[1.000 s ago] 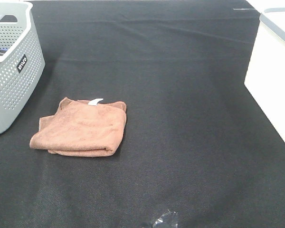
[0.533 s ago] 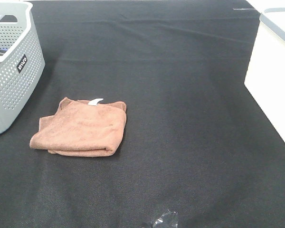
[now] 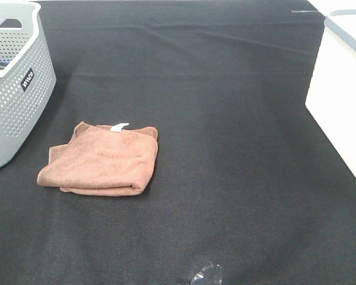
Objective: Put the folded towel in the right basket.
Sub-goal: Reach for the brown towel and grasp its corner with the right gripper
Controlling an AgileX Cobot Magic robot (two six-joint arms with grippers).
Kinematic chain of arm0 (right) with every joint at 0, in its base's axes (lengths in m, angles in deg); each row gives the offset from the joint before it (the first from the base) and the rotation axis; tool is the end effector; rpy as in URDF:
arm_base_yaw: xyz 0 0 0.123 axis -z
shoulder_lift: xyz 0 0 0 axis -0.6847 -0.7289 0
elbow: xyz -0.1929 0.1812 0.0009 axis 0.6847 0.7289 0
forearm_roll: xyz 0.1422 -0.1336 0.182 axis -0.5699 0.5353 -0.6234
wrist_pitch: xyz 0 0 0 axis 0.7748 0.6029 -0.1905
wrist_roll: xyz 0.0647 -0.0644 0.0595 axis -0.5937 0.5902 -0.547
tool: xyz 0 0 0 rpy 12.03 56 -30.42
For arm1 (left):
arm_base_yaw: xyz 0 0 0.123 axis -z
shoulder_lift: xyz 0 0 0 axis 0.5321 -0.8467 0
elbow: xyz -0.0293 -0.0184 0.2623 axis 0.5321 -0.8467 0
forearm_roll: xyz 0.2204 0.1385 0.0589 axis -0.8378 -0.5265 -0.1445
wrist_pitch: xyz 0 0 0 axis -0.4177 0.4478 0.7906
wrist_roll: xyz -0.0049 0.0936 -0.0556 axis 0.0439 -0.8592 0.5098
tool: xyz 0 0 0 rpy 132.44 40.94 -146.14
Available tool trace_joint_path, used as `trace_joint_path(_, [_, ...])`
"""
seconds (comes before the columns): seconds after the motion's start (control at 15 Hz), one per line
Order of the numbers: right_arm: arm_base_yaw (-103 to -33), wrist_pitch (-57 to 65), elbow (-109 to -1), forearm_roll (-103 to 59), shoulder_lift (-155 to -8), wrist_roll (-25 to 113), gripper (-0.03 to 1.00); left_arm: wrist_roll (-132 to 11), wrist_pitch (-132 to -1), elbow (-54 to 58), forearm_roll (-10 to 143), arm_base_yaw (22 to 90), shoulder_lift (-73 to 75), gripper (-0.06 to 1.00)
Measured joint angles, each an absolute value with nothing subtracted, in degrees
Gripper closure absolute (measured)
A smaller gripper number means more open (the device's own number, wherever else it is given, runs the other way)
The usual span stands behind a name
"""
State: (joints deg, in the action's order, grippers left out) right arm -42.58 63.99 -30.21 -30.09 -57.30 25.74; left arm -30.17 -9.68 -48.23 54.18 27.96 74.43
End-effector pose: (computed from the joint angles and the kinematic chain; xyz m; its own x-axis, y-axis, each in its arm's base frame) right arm 0.1714 0.0262 0.3307 -0.8441 0.0283 -0.5354 -0.1120 0.9673 0.2277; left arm 0.0437 0.0013 0.2803 -0.4368 0.0242 -0.8992 -0.0330 0.9985 0.0429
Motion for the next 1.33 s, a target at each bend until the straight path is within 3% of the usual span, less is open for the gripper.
trace_joint_path(0.33, [-42.6, 63.9, -33.1, -47.9, -74.0, 33.8, 0.03, -30.2, -9.7, -48.2, 54.2, 28.0, 74.4, -0.05])
trace_joint_path(0.53, [-46.2, 57.3, -33.2, -52.9, -81.0, 35.3, 0.03, -30.2, -9.7, -48.2, 54.2, 28.0, 74.4, -0.05])
trace_joint_path(0.67, [-56.1, 46.5, -34.2, -55.1, -91.2, 35.9, 0.04, -30.2, -9.7, -48.2, 54.2, 28.0, 74.4, -0.05])
trace_joint_path(0.87, [-67.5, 43.0, -45.7, -57.9, -112.9, 37.9, 0.04, -30.2, -9.7, -48.2, 54.2, 28.0, 74.4, -0.05])
trace_joint_path(1.13, [-69.0, 42.4, -57.7, -59.6, -127.5, 37.7, 0.05, -30.2, -9.7, -48.2, 54.2, 28.0, 74.4, -0.05])
trace_joint_path(1.33, [-68.5, 37.7, -59.3, -60.6, -133.1, 33.7, 0.05, -30.2, -9.7, -48.2, 54.2, 28.0, 74.4, -0.05])
